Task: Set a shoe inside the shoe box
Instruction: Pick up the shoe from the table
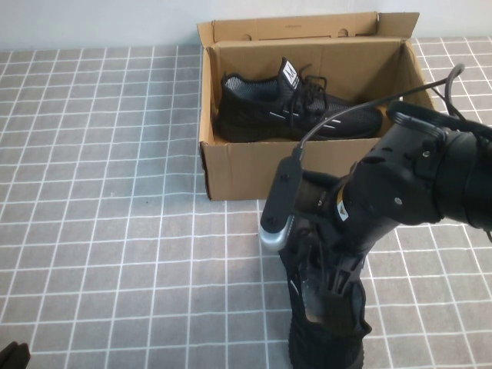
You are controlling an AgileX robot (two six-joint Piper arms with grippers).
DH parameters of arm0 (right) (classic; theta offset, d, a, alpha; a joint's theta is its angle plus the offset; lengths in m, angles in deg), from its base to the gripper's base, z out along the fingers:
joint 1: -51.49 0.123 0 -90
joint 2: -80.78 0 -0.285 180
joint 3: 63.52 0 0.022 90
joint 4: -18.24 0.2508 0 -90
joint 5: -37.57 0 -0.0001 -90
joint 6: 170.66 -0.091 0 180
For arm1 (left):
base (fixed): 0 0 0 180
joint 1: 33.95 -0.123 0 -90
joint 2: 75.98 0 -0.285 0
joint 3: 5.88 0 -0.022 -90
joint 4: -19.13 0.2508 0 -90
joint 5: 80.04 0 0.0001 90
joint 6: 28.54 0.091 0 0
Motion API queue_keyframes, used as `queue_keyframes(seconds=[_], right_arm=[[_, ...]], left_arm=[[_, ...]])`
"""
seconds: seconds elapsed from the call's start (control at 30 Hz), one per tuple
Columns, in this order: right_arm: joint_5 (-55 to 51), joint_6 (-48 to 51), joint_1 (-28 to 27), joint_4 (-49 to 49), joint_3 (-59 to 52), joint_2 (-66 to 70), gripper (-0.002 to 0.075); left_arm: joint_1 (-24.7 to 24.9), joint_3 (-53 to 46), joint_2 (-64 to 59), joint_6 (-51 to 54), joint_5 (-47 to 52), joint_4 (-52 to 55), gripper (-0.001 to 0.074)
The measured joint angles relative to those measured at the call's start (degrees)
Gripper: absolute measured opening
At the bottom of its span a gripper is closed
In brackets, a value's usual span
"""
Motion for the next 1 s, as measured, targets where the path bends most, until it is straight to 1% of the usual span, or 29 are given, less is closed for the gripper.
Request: queue_keyframes(seconds=[0.23, 0.3, 0.37, 0.4, 0.53, 0.6, 0.63, 0.7, 0.8, 1.0], right_arm=[[0.7, -2.4, -0.5, -0.3, 0.0, 0.0, 0.0409], [0.9, -2.4, -0.7, -0.5, 0.0, 0.0, 0.0391], [0.9, -2.4, -0.7, -0.6, 0.0, 0.0, 0.0348], [0.9, -2.4, -0.7, -0.6, 0.0, 0.0, 0.0312], [-0.2, -2.4, -0.7, -0.2, 0.0, 0.0, 0.0118], [-0.7, -2.6, -0.7, 0.2, 0.0, 0.0, 0.0047], [-0.9, -2.9, -0.7, 0.4, 0.0, -0.1, 0.0025], [-1.2, -4.2, -0.7, 0.6, 0.0, -0.6, 0.0005], [-2.3, -5.3, -0.4, 0.6, 0.0, -3.8, -0.0004], [-7.4, -5.6, 1.7, 2.2, 1.4, -15.7, -0.0006]], left_arm=[[0.0, 0.0, 0.0, 0.0, 0.0, 0.0, -0.0001], [0.0, 0.0, 0.0, 0.0, 0.0, 0.0, -0.0001], [0.0, 0.0, 0.0, 0.0, 0.0, 0.0, -0.0001], [0.0, 0.0, 0.0, 0.0, 0.0, 0.0, -0.0001], [0.0, 0.0, 0.0, 0.0, 0.0, 0.0, -0.0001], [0.0, 0.0, 0.0, 0.0, 0.0, 0.0, -0.0001], [0.0, 0.0, 0.0, 0.0, 0.0, 0.0, -0.0001], [0.0, 0.0, 0.0, 0.0, 0.0, 0.0, -0.0001], [0.0, 0.0, 0.0, 0.0, 0.0, 0.0, -0.0001], [0.0, 0.0, 0.0, 0.0, 0.0, 0.0, -0.0001]])
